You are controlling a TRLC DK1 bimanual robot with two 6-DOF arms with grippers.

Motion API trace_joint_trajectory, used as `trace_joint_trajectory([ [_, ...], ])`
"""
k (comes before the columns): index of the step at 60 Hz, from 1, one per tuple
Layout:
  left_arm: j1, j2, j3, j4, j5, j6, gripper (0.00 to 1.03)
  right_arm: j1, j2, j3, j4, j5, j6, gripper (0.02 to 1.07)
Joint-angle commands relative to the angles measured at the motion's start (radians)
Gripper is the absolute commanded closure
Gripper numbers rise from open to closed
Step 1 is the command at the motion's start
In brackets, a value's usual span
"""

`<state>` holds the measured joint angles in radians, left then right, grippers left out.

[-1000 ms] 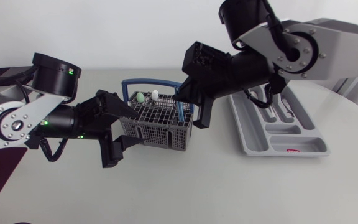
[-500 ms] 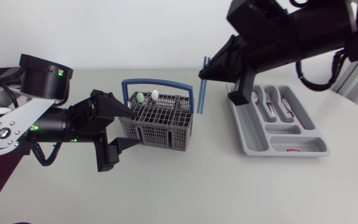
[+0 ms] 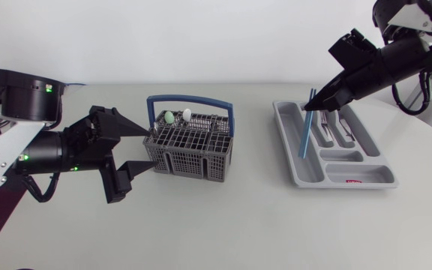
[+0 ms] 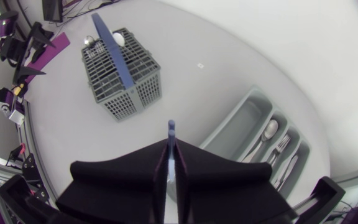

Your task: Unload the cutlery basket into the drawer organizer.

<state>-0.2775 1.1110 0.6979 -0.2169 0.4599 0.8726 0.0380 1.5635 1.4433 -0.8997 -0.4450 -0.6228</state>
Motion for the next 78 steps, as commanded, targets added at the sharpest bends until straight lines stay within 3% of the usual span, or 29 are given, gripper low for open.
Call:
trace_joint_trajectory([
  [1, 0.017, -0.019, -0.038, 0.005, 0.006, 0.011, 0.06, -0.041, 0.079, 0.046, -0.031, -0.008, 0.035, 1.01],
  [25, 0.031, -0.017, -0.052, 0.013, 0.008, 0.029, 0.06, -0.082, 0.360, 0.152, -0.057, -0.020, 0.094, 1.01],
  [43, 0.044, 0.000, -0.061, 0.033, 0.011, 0.039, 0.06, -0.095, 0.553, 0.282, 0.047, -0.012, 0.176, 0.99],
  [46, 0.046, 0.000, -0.061, 0.033, 0.011, 0.040, 0.06, -0.095, 0.575, 0.290, 0.102, 0.028, 0.207, 0.87],
  [52, 0.054, 0.000, -0.063, 0.033, 0.013, 0.043, 0.06, -0.093, 0.601, 0.310, 0.163, 0.092, 0.252, 0.76],
  [58, 0.058, -0.002, -0.066, 0.034, 0.014, 0.043, 0.06, -0.089, 0.589, 0.304, 0.191, 0.109, 0.271, 0.41],
  [62, 0.070, -0.004, -0.071, 0.037, 0.020, 0.045, 0.06, -0.084, 0.556, 0.284, 0.209, 0.111, 0.282, 0.26],
  [66, 0.086, -0.008, -0.077, 0.042, 0.022, 0.045, 0.05, -0.076, 0.494, 0.229, 0.254, 0.106, 0.282, 0.20],
  [78, 0.184, -0.007, -0.072, 0.090, 0.043, -0.009, 0.05, -0.004, 0.253, -0.008, 0.407, 0.069, 0.271, 0.17],
])
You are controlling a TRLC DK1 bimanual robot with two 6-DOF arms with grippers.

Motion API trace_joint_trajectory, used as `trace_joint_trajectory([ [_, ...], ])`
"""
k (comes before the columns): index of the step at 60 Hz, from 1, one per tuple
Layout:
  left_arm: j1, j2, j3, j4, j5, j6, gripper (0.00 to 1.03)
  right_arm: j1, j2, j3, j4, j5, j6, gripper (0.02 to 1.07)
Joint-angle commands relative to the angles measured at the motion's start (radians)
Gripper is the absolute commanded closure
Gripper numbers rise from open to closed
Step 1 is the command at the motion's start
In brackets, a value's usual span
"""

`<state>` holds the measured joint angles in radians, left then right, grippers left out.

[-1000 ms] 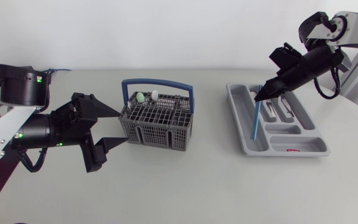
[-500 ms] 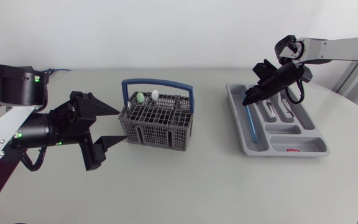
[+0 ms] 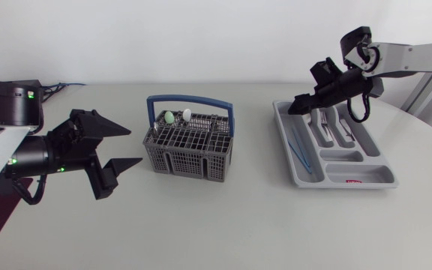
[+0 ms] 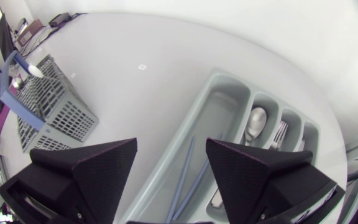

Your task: Unload the cutlery basket into the drawer organizer.

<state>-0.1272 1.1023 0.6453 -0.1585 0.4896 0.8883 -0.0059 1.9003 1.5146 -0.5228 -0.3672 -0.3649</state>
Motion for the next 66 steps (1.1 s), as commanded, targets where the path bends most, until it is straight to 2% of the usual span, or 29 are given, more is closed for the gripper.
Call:
trace_joint_trajectory([
  [1, 0.046, 0.004, -0.016, 0.039, 0.014, -0.037, 0.06, 0.049, -0.101, -0.096, 0.041, -0.009, 0.014, 0.17],
  [8, 0.070, 0.037, -0.007, 0.114, 0.012, -0.111, 0.06, 0.119, -0.199, -0.185, 0.076, -0.010, 0.012, 0.17],
  [16, 0.063, 0.060, -0.004, 0.137, 0.004, -0.132, 0.06, 0.219, -0.288, -0.281, 0.124, -0.004, 0.017, 0.17],
  [32, 0.070, 0.174, 0.017, 0.201, 0.000, -0.129, 0.06, 0.445, -0.377, -0.372, 0.147, 0.154, 0.044, 0.17],
  [47, 0.109, 0.423, 0.080, 0.396, -0.132, -0.147, 0.06, 0.463, -0.305, -0.410, 0.193, 0.246, 0.058, 0.17],
  [56, 0.120, 0.524, 0.139, 0.419, -0.151, -0.155, 0.06, 0.460, -0.245, -0.415, 0.219, 0.271, 0.058, 0.17],
  [66, 0.072, 0.599, 0.211, 0.432, -0.178, -0.183, 0.06, 0.460, -0.175, -0.389, 0.245, 0.304, 0.070, 0.17],
])
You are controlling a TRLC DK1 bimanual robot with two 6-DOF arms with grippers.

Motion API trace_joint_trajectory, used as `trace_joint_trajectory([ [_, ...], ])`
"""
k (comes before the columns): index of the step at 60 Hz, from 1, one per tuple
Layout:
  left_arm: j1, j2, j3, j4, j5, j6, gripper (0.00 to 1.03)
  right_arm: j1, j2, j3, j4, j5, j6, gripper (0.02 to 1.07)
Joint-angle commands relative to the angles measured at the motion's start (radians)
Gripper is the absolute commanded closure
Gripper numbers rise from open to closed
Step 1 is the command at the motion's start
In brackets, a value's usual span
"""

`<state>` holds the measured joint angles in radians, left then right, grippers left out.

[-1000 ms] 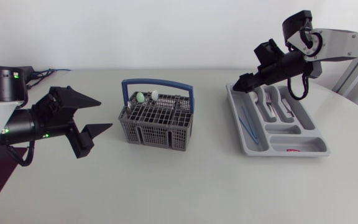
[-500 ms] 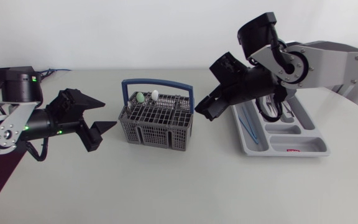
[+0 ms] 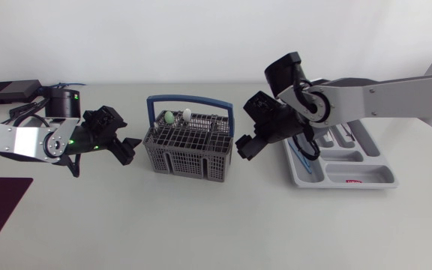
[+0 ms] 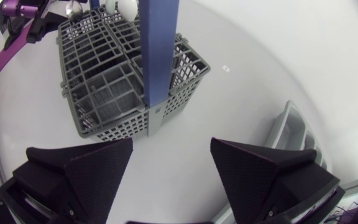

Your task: Unload the cutlery basket into the drawer organizer.

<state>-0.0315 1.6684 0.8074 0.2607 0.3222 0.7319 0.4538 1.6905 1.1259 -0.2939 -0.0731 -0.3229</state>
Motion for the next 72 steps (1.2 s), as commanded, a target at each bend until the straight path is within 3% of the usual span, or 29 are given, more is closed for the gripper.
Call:
trace_joint_trajectory([
  [1, -0.025, 0.034, 0.050, 0.012, -0.011, -0.026, 0.06, 0.000, 0.040, 0.002, 0.016, 0.009, 0.028, 0.17],
  [47, -0.208, -0.118, -0.106, -0.011, -0.017, -0.029, 0.06, -0.066, 0.035, 0.029, 0.019, 0.015, 0.036, 0.17],
  [62, -0.128, -0.173, -0.126, -0.012, -0.021, -0.020, 0.06, 0.003, -0.158, -0.021, 0.018, 0.187, 0.056, 0.17],
  [72, -0.094, -0.276, -0.174, -0.054, 0.012, -0.006, 0.06, 0.105, -0.239, -0.002, -0.054, 0.220, 0.122, 0.17],
])
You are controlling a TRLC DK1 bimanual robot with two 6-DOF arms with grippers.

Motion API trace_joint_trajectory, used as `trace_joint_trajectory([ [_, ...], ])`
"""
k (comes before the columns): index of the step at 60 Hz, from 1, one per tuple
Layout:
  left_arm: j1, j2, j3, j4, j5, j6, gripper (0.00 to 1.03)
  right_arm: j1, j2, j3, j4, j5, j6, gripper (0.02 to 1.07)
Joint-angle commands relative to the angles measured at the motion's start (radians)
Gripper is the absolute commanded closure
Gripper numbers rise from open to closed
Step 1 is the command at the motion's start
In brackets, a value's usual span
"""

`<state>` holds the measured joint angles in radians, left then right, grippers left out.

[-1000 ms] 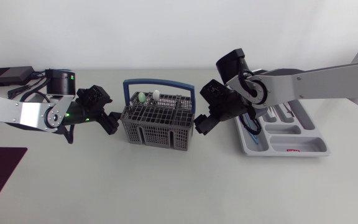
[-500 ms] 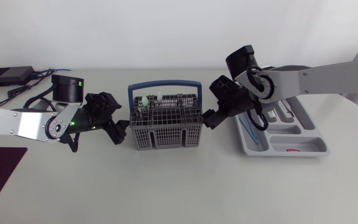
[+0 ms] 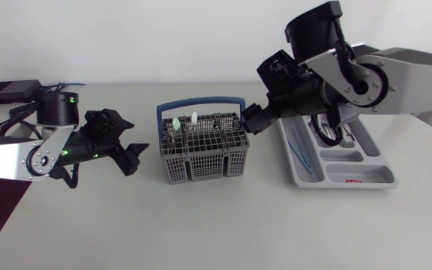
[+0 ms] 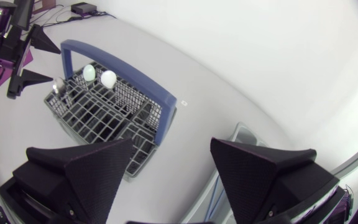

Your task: Unload the cutlery basket into the drawer organizer.

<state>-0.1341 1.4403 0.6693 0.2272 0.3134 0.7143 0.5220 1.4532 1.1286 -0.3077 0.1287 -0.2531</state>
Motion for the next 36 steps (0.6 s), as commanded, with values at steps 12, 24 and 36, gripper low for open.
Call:
trace_joint_trajectory([
  [12, 0.016, -0.155, -0.054, -0.140, 0.081, 0.036, 0.06, 0.210, 0.047, 0.057, -0.113, 0.115, 0.147, 0.17],
  [24, 0.016, -0.202, -0.102, -0.158, 0.093, 0.056, 0.06, 0.319, 0.153, 0.142, -0.153, 0.190, 0.187, 0.17],
  [36, 0.016, -0.244, -0.143, -0.181, 0.133, 0.083, 0.06, 0.371, 0.211, 0.200, -0.165, 0.196, 0.298, 0.17],
])
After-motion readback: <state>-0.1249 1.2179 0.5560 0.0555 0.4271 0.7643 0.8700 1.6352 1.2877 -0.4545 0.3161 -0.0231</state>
